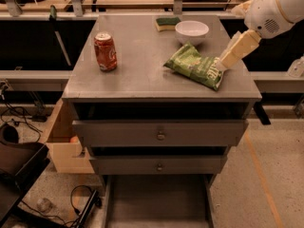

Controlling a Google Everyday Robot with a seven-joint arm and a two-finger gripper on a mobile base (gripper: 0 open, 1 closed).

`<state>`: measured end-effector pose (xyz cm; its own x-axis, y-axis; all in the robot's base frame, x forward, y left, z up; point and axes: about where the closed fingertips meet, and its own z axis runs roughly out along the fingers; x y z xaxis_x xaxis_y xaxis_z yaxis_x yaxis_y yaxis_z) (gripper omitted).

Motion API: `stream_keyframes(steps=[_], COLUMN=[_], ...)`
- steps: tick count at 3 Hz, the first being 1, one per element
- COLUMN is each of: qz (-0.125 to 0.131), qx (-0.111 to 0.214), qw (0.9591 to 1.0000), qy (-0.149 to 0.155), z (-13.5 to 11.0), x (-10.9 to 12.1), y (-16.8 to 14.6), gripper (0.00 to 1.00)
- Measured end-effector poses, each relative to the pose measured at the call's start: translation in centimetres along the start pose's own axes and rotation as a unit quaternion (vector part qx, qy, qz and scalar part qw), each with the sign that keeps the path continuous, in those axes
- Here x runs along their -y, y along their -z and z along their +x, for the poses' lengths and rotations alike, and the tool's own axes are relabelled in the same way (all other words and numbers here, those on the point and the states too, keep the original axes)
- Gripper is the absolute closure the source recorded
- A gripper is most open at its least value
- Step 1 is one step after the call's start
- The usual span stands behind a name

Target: Place green jalapeno chip bag into bottom drawer

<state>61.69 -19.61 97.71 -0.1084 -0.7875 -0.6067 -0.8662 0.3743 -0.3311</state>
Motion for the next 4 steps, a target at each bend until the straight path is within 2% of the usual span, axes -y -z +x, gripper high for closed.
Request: stream_keyframes(steps=[1,2,3,4], qz=[0.003,-0.004,-0.033,-0.061], qx=[0.021,0.029,0.048,0.055], qw=[0.9996,0.9981,0.9942,0.9908], qy=[-0.02,-0.055,-0.091,-0.107], z=[1.3,3.8,5.4,5.9], x=[3.3,4.7,3.2,1.3], y=[-4.7,-8.2,-12.5,-15.6], gripper=[0.0,0.0,0.25,0.49])
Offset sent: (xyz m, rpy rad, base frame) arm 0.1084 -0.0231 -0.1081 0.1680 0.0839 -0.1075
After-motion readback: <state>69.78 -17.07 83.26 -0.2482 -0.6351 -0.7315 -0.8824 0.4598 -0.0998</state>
